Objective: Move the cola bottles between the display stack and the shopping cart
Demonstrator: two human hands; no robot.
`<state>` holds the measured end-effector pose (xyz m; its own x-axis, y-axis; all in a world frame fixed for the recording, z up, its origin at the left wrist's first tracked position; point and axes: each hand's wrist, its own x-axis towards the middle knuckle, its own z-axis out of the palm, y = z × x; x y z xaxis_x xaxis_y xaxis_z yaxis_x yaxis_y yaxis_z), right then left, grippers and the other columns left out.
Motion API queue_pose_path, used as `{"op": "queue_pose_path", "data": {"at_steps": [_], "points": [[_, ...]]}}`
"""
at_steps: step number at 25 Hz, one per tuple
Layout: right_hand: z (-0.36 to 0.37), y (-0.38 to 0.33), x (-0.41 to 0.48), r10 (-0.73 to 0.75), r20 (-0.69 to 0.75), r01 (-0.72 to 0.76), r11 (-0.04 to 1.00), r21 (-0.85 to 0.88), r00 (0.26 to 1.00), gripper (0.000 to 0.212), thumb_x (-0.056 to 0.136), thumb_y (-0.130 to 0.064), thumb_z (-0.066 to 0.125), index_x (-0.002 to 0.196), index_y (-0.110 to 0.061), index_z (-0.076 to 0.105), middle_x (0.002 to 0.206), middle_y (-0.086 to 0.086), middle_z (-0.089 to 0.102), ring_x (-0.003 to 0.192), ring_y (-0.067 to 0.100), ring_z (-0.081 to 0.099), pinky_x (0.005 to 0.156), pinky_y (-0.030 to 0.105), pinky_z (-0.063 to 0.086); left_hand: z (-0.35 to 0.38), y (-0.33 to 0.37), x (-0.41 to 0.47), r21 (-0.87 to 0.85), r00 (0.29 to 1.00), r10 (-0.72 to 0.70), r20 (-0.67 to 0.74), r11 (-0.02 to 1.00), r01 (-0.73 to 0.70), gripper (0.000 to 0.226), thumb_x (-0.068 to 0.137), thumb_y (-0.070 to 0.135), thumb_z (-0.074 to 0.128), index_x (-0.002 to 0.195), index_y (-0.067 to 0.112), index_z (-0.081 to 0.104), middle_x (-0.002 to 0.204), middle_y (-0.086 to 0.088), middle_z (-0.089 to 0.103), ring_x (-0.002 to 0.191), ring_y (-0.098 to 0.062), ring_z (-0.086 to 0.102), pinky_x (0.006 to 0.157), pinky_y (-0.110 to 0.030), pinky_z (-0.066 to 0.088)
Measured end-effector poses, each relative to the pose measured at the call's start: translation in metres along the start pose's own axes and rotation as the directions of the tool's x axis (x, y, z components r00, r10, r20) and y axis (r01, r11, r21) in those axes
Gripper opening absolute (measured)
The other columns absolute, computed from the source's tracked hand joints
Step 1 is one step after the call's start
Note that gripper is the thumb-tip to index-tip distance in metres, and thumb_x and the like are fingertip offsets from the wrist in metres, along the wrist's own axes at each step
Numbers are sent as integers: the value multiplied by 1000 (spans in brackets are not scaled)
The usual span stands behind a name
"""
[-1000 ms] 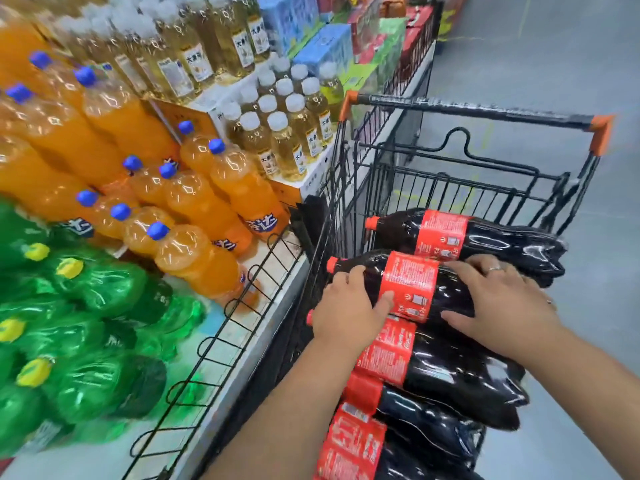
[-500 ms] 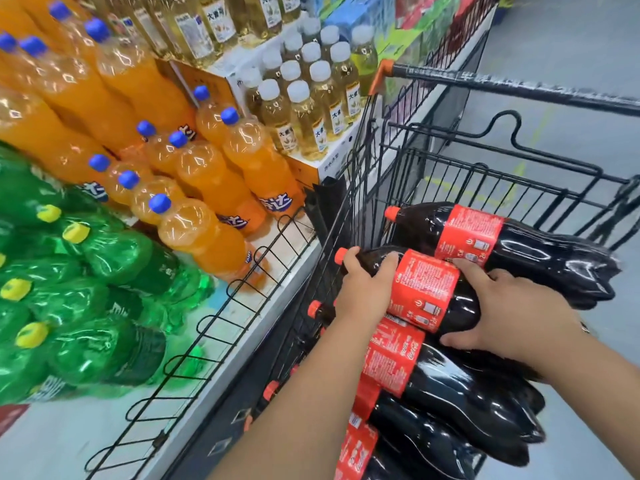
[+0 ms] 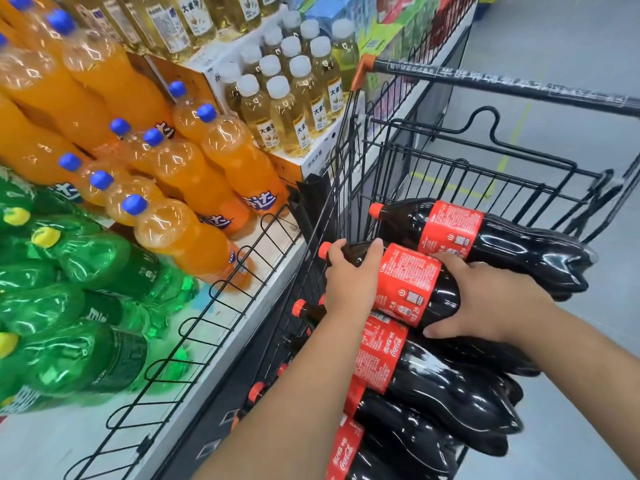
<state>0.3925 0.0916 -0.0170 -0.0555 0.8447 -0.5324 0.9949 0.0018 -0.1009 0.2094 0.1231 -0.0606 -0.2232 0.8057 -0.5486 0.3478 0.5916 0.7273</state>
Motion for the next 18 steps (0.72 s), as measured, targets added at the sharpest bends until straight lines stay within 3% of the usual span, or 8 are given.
{"op": "queue_pose_path", "data": {"at_steps": [5, 11, 15, 18], "points": [[-8, 4, -7, 0, 2, 0, 991, 137, 1000, 129, 42, -91, 63, 147, -45, 3, 116, -7, 54, 102, 19, 60, 78, 34, 51, 2, 5, -9, -141, 992, 122, -39, 982, -126, 75, 90, 65, 61, 153, 42, 27, 137, -3, 43, 112, -20, 59, 81, -30, 54], [-18, 4, -25, -3, -86, 27, 959, 283, 996, 129, 42, -87, 68, 147, -43, 8, 120, -5, 59, 104, 20, 60, 88, 38, 51, 1, 25, -30, -235, 959, 251, -133, 932, -277, 82, 72, 79, 60, 144, 53, 32, 143, 0, 40, 132, -25, 48, 104, -50, 50], [-25, -1, -45, -14, -153, 86, 876, 475, 988, 128, 43, -77, 77, 148, -42, 13, 108, -8, 56, 93, 16, 56, 85, 32, 47, -10, 46, -48, -237, 922, 341, -184, 895, -378, 85, 63, 84, 59, 139, 60, 30, 142, 3, 39, 134, -26, 47, 104, -52, 50], [-25, -11, -58, -18, -227, 153, 790, 594, 974, 120, 49, -63, 86, 148, -39, 21, 109, -9, 57, 95, 15, 57, 84, 30, 45, -21, 53, -60, -283, 895, 379, -236, 854, -436, 93, 56, 89, 68, 135, 63, 27, 141, 8, 47, 130, -24, 54, 102, -52, 52]]}}
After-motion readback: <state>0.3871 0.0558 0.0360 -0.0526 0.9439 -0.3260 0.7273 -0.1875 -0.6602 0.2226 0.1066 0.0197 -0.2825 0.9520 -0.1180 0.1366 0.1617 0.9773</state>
